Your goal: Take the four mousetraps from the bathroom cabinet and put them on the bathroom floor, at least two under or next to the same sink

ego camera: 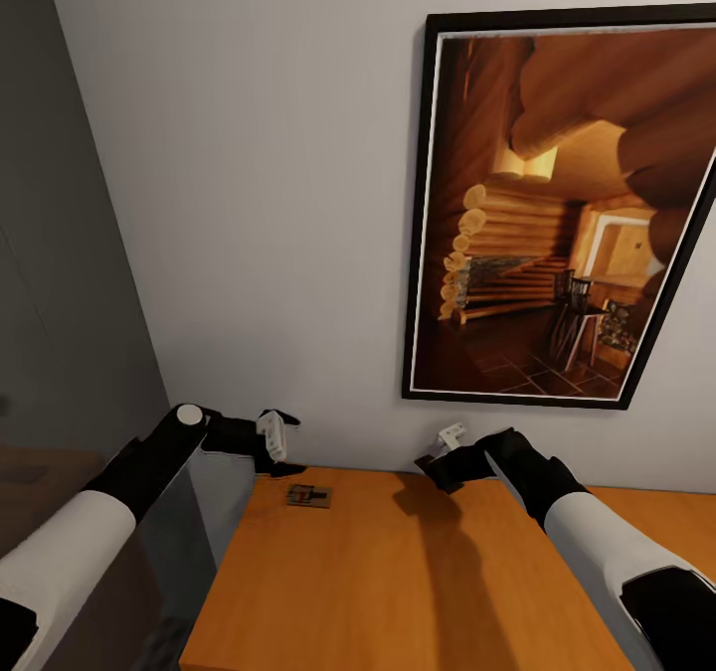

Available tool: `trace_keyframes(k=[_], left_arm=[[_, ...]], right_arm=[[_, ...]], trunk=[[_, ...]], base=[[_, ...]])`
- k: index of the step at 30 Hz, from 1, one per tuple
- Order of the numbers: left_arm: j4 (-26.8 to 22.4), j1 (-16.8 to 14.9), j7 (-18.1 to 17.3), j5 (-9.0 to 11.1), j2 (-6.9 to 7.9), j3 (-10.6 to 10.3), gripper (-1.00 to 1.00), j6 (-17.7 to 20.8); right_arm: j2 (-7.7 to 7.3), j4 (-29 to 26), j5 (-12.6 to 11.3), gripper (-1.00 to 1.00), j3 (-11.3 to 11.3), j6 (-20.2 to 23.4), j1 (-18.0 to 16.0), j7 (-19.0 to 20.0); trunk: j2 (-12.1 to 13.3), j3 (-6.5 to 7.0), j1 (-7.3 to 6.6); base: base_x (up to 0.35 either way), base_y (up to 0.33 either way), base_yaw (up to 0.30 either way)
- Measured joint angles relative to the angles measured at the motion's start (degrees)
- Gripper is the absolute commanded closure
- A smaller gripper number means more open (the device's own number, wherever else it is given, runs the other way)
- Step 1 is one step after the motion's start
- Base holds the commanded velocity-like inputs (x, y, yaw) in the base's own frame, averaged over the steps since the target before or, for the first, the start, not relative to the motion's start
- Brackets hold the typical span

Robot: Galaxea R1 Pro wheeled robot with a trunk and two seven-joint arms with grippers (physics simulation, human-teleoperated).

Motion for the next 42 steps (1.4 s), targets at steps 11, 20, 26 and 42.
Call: trace_keyframes(k=[11, 20, 26, 42], left_arm=[[-2.6, -0.2, -9.3, -0.1, 0.6, 0.1, -1.0, 1.4], [-2.7, -0.2, -10.2, -0.1, 0.93, 0.4, -1.0, 1.2], [-2.9, -0.2, -10.4, -0.1, 1.12, 1.9, -1.0, 1.2], [-3.0, -0.6, -22.7, -8.7, 0.81, 2.1, -1.0, 1.5]], right_arm=[[0.0, 0.0, 0.0, 1.0, 0.0, 0.0, 0.0, 0.0], [0.02, 0.0, 0.0, 1.0, 0.0, 0.0, 0.0, 0.0], [0.16, 0.0, 0.0, 1.0, 0.0, 0.0, 0.0, 0.0], [0.27, 0.0, 0.0, 1.0, 0.0, 0.0, 0.0, 0.0]], trunk=[[0.0, 0.0, 0.0], [0.0, 0.0, 0.0], [0.0, 0.0, 0.0], [0.0, 0.0, 0.0]], base=[[0.0, 0.0, 0.0], [0.0, 0.0, 0.0], [0.0, 0.0, 0.0], [0.0, 0.0, 0.0]])
